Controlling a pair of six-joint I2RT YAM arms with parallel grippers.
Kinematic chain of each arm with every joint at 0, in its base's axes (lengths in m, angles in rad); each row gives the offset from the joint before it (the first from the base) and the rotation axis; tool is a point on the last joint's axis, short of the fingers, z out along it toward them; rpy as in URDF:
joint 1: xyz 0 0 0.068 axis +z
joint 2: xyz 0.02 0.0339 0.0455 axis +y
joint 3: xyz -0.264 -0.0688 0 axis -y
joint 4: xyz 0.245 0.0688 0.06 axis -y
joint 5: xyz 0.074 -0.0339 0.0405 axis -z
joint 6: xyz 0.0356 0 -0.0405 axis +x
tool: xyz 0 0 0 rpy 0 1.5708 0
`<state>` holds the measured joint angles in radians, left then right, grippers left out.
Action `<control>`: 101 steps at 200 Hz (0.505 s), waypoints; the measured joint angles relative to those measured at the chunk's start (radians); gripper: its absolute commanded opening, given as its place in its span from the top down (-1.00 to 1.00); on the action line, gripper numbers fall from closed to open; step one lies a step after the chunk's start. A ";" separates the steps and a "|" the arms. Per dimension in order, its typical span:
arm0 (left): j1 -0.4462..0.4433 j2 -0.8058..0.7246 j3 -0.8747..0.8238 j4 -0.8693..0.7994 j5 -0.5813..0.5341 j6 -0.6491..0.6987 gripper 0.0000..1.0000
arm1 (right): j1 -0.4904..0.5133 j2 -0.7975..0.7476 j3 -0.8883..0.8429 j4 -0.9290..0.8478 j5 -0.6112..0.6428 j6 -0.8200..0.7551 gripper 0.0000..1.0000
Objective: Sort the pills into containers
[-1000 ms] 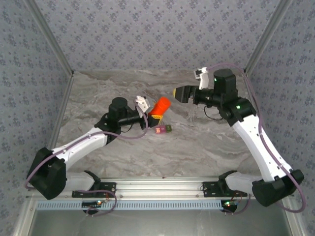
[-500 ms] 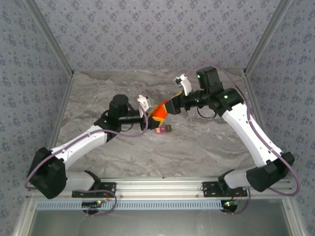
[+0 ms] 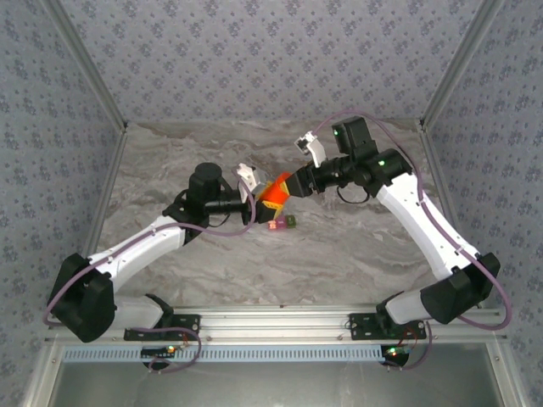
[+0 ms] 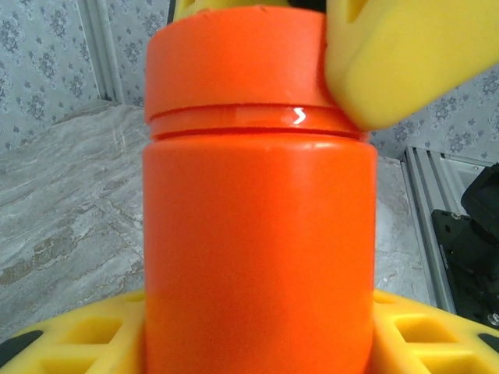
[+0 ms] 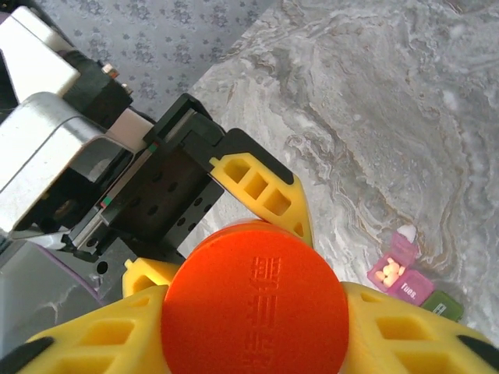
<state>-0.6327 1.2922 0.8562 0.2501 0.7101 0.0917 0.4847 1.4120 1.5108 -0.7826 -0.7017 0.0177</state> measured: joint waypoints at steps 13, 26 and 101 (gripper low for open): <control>0.000 0.000 0.000 -0.001 0.000 -0.003 1.00 | 0.000 0.000 -0.002 0.005 -0.003 0.016 0.24; 0.002 0.000 0.000 -0.002 -0.001 -0.012 1.00 | 0.003 0.000 -0.011 0.026 -0.002 0.055 0.33; 0.011 0.013 -0.031 -0.016 -0.186 -0.054 1.00 | 0.172 -0.038 -0.182 0.338 0.404 0.671 0.31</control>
<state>-0.6216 1.3056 0.8249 0.2344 0.5240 0.0376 0.6563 1.3743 1.3285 -0.4442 -0.2974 0.6888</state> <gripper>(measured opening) 0.523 0.446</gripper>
